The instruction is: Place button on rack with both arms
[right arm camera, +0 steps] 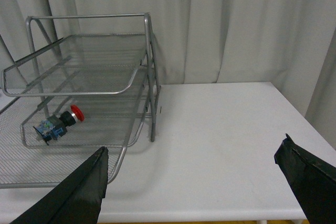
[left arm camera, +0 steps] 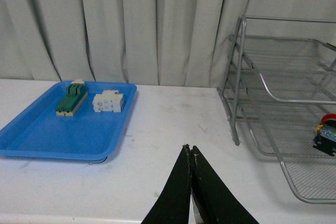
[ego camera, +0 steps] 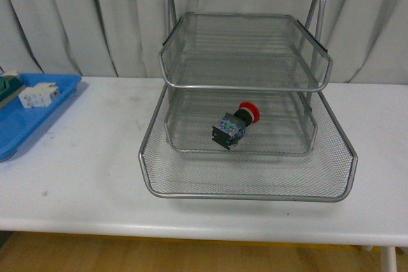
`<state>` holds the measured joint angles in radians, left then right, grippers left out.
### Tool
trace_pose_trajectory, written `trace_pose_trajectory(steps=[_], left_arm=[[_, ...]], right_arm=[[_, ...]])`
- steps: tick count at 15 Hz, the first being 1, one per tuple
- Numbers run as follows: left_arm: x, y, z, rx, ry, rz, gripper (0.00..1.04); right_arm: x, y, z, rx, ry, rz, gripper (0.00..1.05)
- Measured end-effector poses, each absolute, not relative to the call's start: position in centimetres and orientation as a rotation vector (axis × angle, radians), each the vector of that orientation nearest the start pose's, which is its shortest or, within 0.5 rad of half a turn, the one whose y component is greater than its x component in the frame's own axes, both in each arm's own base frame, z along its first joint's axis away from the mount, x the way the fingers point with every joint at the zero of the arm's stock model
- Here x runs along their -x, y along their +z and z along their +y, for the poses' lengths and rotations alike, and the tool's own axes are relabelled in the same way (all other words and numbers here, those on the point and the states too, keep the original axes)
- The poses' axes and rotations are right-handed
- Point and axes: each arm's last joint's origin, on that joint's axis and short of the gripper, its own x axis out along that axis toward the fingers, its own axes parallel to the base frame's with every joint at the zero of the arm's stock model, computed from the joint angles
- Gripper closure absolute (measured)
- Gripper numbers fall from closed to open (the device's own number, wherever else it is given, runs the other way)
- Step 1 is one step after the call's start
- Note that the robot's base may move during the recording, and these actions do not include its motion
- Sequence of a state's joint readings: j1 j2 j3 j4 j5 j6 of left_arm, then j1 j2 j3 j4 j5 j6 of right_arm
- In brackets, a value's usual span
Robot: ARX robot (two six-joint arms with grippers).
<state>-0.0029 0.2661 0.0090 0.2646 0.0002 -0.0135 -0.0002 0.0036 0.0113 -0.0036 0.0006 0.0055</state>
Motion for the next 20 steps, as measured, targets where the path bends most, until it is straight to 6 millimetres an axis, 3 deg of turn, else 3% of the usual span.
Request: trace_pose_trajectory(steps=[10, 12, 15, 16, 17, 18, 20], left_arm=[[-9.8, 16.6, 0.0, 0.014, -0.002, 0.002, 1.03], [-9.8, 16.6, 0.0, 0.014, -0.002, 0.002, 0.86], [-9.8, 16.6, 0.0, 0.014, -0.002, 0.002, 0.46], [-9.8, 16.6, 0.0, 0.014, -0.002, 0.003, 0.33], [-9.8, 16.6, 0.0, 0.014, -0.003, 0.003, 0.23], [-9.8, 16.6, 0.0, 0.014, -0.003, 0.002, 0.08], [-9.8, 16.6, 0.0, 0.012, -0.003, 0.003, 0.07]], right_arm=[[-9.7, 16.7, 0.0, -0.006, -0.001, -0.004, 0.06], [-9.7, 16.7, 0.0, -0.006, -0.001, -0.004, 0.06], [-9.7, 16.7, 0.0, -0.006, 0.000, -0.005, 0.06], [-10.2, 17.8, 0.0, -0.005, 0.016, -0.110, 0.06], [-11.3, 18.7, 0.0, -0.014, 0.018, -0.150, 0.06], [-13.7, 19.2, 0.6, -0.050, 0.043, -0.117, 0.06], [-18.6, 21.5, 2.2, -0.138, 0.097, -0.075, 0.06]])
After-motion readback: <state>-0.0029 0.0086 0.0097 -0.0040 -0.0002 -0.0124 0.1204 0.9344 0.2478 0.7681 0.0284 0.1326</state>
